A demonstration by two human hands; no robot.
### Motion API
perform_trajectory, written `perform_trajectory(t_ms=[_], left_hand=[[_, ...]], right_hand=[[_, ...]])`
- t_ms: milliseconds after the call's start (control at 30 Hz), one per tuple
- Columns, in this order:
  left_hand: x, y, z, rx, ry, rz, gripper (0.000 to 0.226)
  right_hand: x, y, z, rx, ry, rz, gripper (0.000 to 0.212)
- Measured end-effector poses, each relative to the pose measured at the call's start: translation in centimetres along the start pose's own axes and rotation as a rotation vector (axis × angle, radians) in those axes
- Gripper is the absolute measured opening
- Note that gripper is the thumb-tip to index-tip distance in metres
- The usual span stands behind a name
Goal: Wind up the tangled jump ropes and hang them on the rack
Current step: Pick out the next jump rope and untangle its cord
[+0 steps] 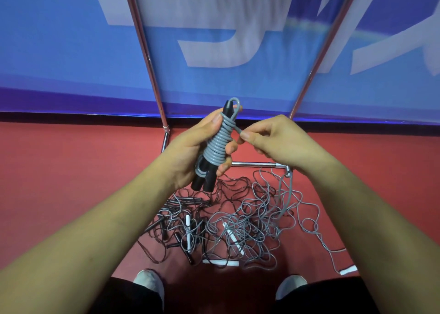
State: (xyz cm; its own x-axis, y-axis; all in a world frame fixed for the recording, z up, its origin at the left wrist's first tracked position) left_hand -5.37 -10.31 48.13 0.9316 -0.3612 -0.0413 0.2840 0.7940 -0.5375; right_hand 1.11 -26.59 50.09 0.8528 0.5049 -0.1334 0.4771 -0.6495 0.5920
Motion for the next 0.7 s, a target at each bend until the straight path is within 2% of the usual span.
perform_trajectory(t_ms=[167, 333, 400, 500, 600, 700], left_hand=[[0.3, 1.2, 0.3, 0.199, -0.004, 0.251, 0.03], [0.0, 3.0, 1.4, 0.521, -0.016, 0.53, 0.018], [-0.2, 4.2, 1.6, 0.716, -0.032, 0.593, 0.018], [-0.5, 4.8, 1.5, 1.047, -0.043, 0.627, 0.026], [-0.8, 3.9, 1.6, 1.59, 0.098, 0.613, 0.042], [-0.6, 3.0, 1.2, 1.843, 0.206, 0.419, 0.047]], right_hand=[[-0.1, 1.3, 0.2, -0.005, -0.005, 0.055, 0.014], [-0.4, 0.9, 0.1, -0.27, 0.009, -0.011, 0.011], [-0.6, 0.6, -0.4, -0.287, 0.017, -0.041, 0.014], [-1.0, -0.4, -1.7, -0.318, 0.088, -0.123, 0.02], [-1.1, -1.1, -2.2, -0.371, 0.159, -0.161, 0.026], [-1.3, -1.6, -2.2, -0.366, 0.184, -0.189, 0.02]])
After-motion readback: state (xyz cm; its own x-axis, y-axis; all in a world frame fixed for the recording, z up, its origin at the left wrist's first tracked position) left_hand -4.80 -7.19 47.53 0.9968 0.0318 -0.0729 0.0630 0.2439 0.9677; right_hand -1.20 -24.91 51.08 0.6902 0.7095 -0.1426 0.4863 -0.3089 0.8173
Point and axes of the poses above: each hand's wrist, its own x-axis towards the middle knuckle, its own y-axis out of the back of the hand, z = x × y, the point moved 3 cm from there along x, towards the middle knuckle, and after that the axes turned 1 degree about -y, right-handed, at the moved point
